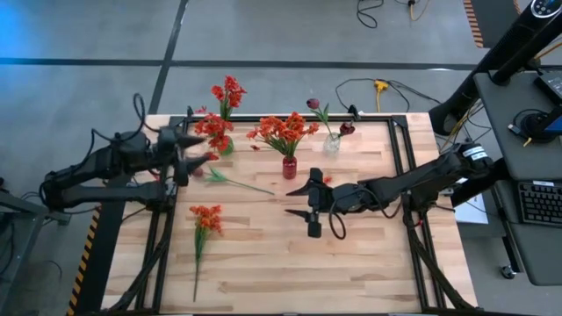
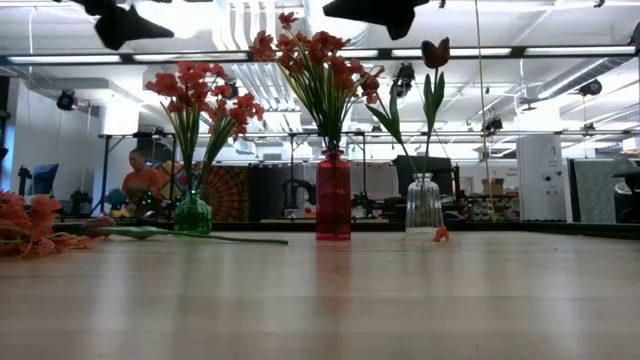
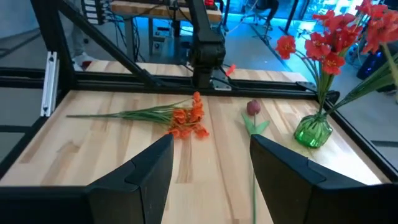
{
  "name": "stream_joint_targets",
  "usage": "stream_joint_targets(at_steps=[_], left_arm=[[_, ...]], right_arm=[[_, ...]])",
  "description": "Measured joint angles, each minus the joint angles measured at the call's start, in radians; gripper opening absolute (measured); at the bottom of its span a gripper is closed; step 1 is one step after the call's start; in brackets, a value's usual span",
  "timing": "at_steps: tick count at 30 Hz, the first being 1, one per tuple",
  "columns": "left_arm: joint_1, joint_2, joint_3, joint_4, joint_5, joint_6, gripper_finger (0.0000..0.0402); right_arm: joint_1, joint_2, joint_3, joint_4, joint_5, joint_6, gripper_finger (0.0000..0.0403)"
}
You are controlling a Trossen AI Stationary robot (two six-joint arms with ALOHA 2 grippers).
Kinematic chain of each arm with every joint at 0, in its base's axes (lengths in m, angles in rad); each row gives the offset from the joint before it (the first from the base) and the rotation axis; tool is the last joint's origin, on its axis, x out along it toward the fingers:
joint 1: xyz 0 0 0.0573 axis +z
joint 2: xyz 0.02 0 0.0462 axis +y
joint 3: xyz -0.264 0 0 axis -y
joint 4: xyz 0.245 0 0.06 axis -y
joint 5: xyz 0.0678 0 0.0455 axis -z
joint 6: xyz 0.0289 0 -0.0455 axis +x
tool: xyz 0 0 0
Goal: Sort flowers into vase by color
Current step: Put the red flower into the transparent vase
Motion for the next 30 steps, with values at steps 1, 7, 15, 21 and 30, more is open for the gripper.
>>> stream_joint_targets(at_steps=[1,7,15,21,30], left_arm=[[-0.003,0.005,-0.013,0.032,0.047,0.012,0.03],[-0.015,0.045,-0.035,0.093,0.131,0.039,0.03],[-0.034,0.07,-0.02,0.11,0.132,0.115,0.03],[-0.075,0.054,0.021,0.069,0.133,0.152,0.03],[-0.135,0.06,0.038,0.018,0.133,0.154,0.03]], right_arm=[[0.0,0.013,0.0,0.013,0.0,-0.001,0.0206],[0.0,0.097,0.022,0.044,0.004,0.005,0.0206],[-0.003,0.244,0.146,0.011,0.008,-0.001,0.0206],[-0.016,0.336,0.229,0.004,0.012,0.003,0.0206],[-0.029,0.458,0.316,0.006,0.061,0.041,0.0206]])
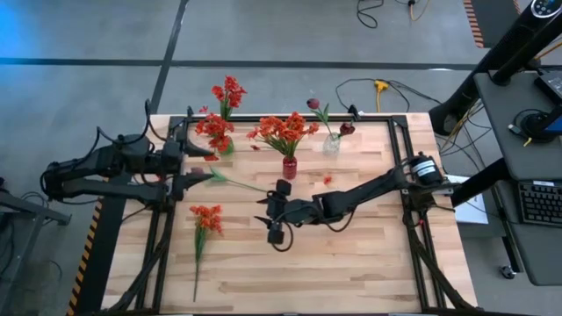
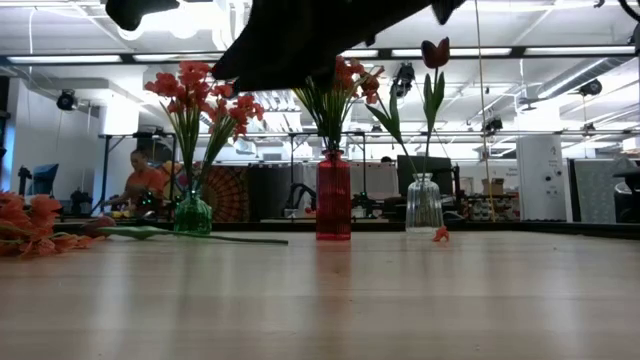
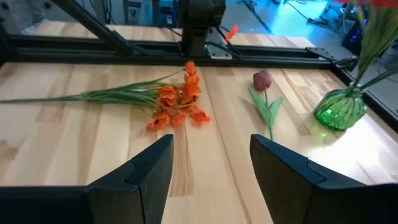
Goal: Sort flowers into vase by color
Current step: Put the red flower into the transparent vase
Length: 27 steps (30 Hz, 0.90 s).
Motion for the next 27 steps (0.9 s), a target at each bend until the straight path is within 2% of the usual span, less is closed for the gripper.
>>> stream_joint_targets(at_steps=[13,20,27], left_arm=[[-0.003,0.012,-0.001,-0.028,0.0,-0.024,0.03],[-0.003,0.011,-0.002,-0.047,0.0,-0.032,0.03],[-0.003,0.014,-0.002,-0.039,0.0,-0.032,0.03]], right_arm=[[-0.015,0.168,0.173,0.001,0.0,-0.023,0.0206],[-0.034,0.22,0.203,0.011,0.001,0.009,0.0206],[-0.048,0.29,0.204,0.143,0.0,0.01,0.0206]])
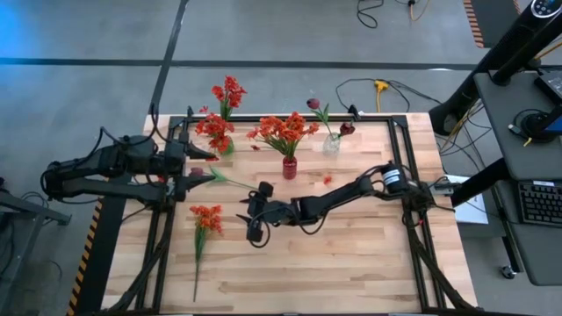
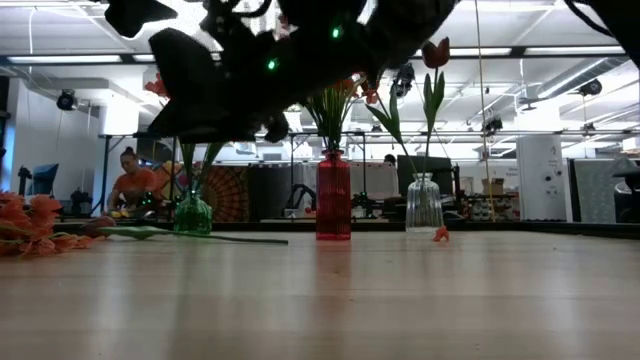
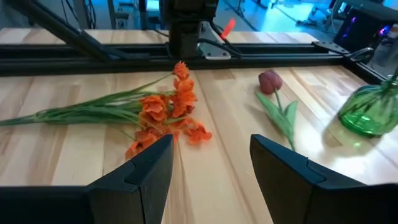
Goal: Sort flowers into vase by color
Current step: Put the red flower into the transparent vase
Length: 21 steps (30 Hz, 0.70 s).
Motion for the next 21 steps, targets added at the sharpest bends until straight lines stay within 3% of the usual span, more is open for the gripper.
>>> stream_joint_targets(at_steps=[5,15,21], left_arm=[[0.0,0.001,0.0,0.004,0.0,0.0,0.03],[0.0,0.004,0.0,0.005,-0.001,0.0,0.03],[0.0,0.006,0.0,0.006,-0.001,0.0,0.03]], right_arm=[[-0.009,0.051,0.0,0.09,-0.001,0.0,0.0206],[-0.047,0.119,0.0,0.087,0.004,0.086,0.0206],[-0.062,0.118,-0.001,0.013,0.088,0.065,0.0206]])
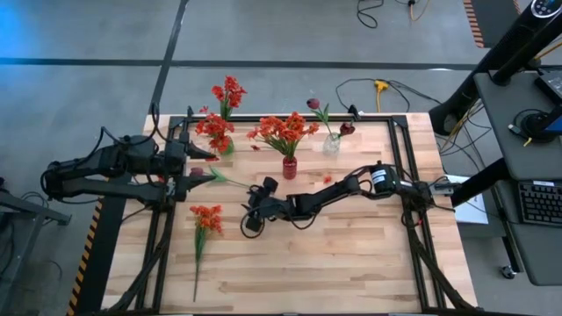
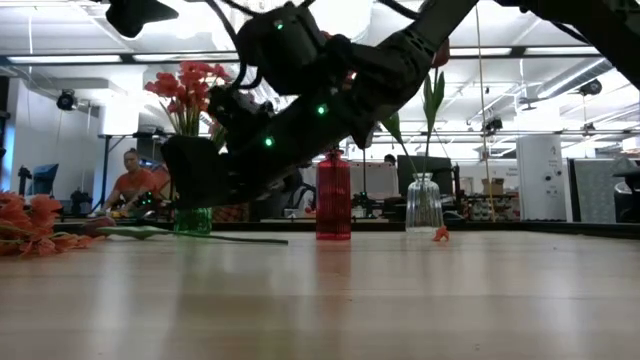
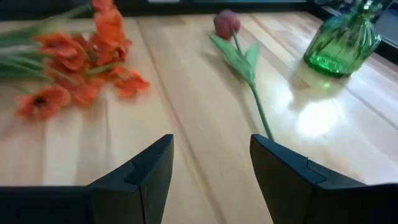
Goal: Sort flowers into vase by color
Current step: Put the red flower into the transparent vase
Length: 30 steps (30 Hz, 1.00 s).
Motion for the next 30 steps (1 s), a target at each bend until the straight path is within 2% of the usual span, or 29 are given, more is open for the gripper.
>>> stream_joint_targets(at_steps=[4,8,21,25,30], left_arm=[[0.0,0.0,0.0,0.0,0.0,0.0,0.03],[0.0,0.002,0.0,0.0,0.0,0.011,0.03],[0.0,0.005,0.0,-0.001,0.0,0.019,0.03],[0.0,0.005,0.0,-0.001,0.0,0.019,0.03],[0.0,0.005,0.0,-0.002,-0.001,0.029,0.03]], right_arm=[[-0.015,0.0,0.0,-0.024,0.006,0.006,0.0206],[-0.04,0.009,-0.001,-0.052,0.069,0.047,0.0206],[-0.075,0.072,0.001,-0.065,0.061,0.1,0.0201],[-0.082,0.066,0.003,-0.113,0.01,0.138,0.017],[-0.093,0.063,0.003,-0.144,-0.071,0.19,0.0097]])
